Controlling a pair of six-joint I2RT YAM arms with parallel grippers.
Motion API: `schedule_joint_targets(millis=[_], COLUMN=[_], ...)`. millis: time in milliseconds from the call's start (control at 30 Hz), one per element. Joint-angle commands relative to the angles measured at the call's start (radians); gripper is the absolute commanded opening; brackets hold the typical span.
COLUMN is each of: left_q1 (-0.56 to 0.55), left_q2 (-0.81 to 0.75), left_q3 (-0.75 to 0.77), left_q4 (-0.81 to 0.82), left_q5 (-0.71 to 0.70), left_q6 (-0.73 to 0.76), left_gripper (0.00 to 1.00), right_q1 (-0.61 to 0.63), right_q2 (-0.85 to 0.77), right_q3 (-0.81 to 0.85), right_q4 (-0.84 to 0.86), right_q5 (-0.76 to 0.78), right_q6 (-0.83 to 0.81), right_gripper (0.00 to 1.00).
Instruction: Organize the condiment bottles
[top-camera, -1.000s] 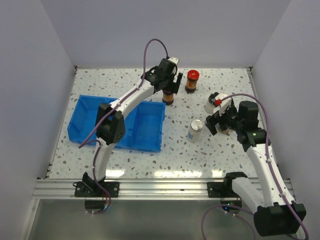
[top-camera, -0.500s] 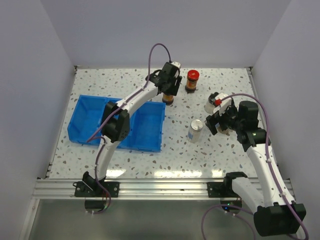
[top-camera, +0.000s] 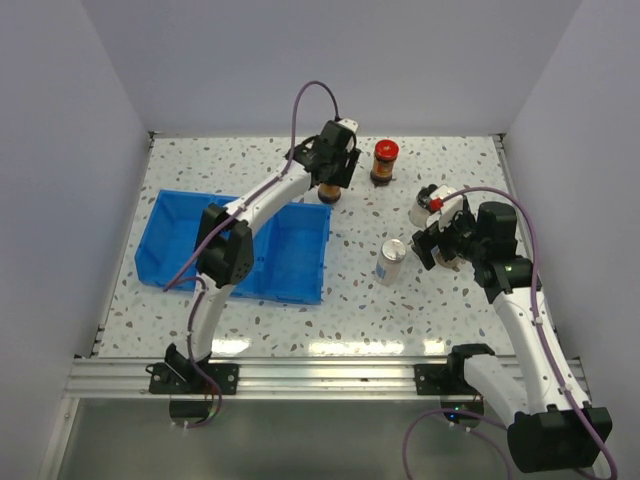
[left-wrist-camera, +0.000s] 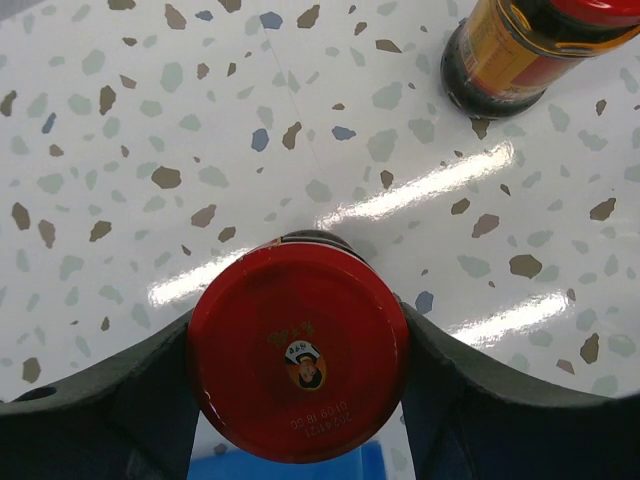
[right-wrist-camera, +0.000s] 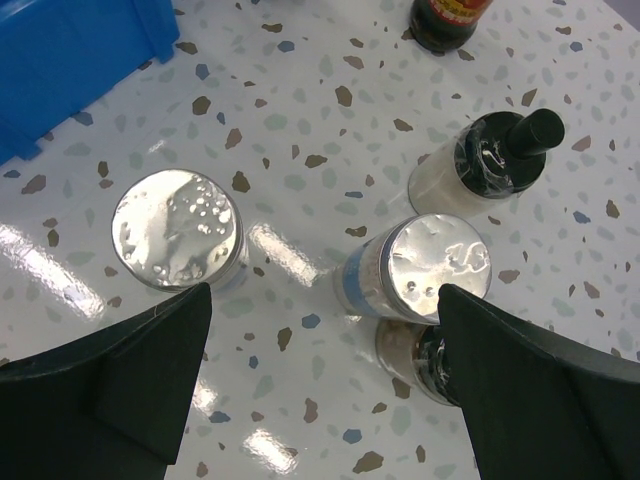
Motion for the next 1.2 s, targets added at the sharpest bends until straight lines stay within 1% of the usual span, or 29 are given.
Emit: schedule_joint_targets(millis=[0,167,233,267,333,367,400,433,500,533,667,800,933,1033,1167], left_q1=[0.017,0.058,0.083,0.094,0.135,0.154,0.170,0.207,0.238,0.265,0.315,0.371,0.466,0.523,0.566], left_q2=[-0.249,-0.404,-0.456,-0.512,-0.576,-0.643,-0.678,-0.711,-0.803,-0.830,-0.973,-1.048,-1.079,-1.090,-1.082], left_q3=[-0.008,-0.118,-0.189,-0.220,-0.324,-0.362,-0.435,-0.471,-0.555,-0.577,-0.674,-0.787,-0.862,-0.910,-0.955], left_q4=[0.166,0.206,0.215,0.227,0.241,0.258,0.267,0.275,0.289,0.289,0.273,0.266,0.275,0.293,0.306], left_q5=[-0.081,-0.083,-0.083,-0.086,-0.090,-0.087,-0.089,-0.092,-0.106,-0.115,-0.191,-0.227,-0.245,-0.224,-0.192], left_q6=[0.050,0.044,0.036,0.031,0.005,-0.004,-0.022,-0.030,-0.039,-0.038,-0.033,-0.032,-0.039,-0.050,-0.062], left_gripper=[0.00,0.00,0.00,0.00,0.00,0.00,0.00,0.00,0.00,0.00,0.00,0.00,0.00,0.00,0.00], right_q1=[-0.002,-0.002,-0.002,-0.002,-0.001,-0.002,-0.002,-0.002,-0.002,-0.002,-0.002,-0.001,-0.001,-0.002,-0.002], right_q2=[-0.012,-0.011,-0.007,-0.010,-0.012,-0.012,-0.012,-0.014,-0.014,-0.014,-0.012,-0.015,-0.015,-0.018,-0.020], right_q3=[0.031,0.028,0.028,0.028,0.028,0.028,0.029,0.028,0.028,0.028,0.028,0.028,0.026,0.028,0.026], right_q4=[0.011,0.013,0.013,0.014,0.014,0.013,0.013,0.014,0.014,0.013,0.013,0.014,0.013,0.014,0.013], right_q5=[0.018,0.021,0.024,0.026,0.026,0.026,0.024,0.024,0.023,0.021,0.021,0.020,0.020,0.024,0.026], right_q6=[-0.013,-0.013,-0.013,-0.013,-0.013,-0.013,-0.013,-0.013,-0.013,-0.013,-0.011,-0.010,-0.009,-0.009,-0.009], right_gripper=[0.99,0.99,0.98,0.99,0.99,0.99,0.99,0.99,0.99,0.99,0.98,0.99,0.99,0.99,0.99])
